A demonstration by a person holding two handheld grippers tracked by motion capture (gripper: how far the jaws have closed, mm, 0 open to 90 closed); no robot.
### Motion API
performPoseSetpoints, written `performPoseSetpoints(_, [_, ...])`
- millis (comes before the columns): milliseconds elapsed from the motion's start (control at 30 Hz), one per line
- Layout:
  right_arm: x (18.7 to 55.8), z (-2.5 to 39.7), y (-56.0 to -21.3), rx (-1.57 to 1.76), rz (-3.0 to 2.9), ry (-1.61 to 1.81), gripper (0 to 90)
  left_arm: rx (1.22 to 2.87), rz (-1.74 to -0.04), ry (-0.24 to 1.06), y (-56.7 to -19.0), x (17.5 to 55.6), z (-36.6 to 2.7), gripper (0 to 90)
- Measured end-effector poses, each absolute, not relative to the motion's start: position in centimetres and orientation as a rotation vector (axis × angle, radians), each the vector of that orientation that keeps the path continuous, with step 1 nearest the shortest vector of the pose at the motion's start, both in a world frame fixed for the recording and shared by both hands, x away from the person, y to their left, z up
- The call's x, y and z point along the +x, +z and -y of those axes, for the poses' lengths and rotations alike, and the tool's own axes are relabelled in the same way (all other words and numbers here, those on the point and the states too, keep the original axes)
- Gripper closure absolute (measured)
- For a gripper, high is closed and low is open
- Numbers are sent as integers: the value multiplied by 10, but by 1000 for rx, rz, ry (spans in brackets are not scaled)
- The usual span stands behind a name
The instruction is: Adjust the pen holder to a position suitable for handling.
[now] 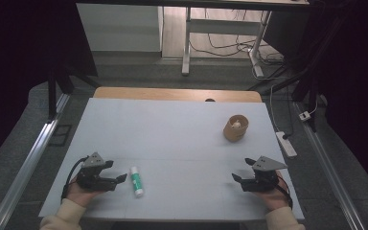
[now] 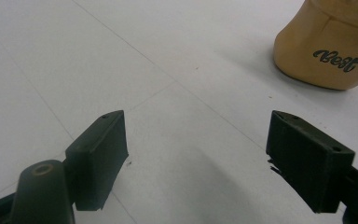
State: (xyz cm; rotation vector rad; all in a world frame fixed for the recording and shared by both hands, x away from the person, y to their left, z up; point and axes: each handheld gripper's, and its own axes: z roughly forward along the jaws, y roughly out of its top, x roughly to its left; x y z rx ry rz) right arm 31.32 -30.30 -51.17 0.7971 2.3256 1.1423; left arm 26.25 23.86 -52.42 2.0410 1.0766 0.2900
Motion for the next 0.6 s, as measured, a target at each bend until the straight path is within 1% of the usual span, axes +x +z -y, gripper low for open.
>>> performPoseSetpoints(600, [318, 302, -507, 818, -2321, 1156, 244, 2039, -1077, 300, -525, 263, -240, 189])
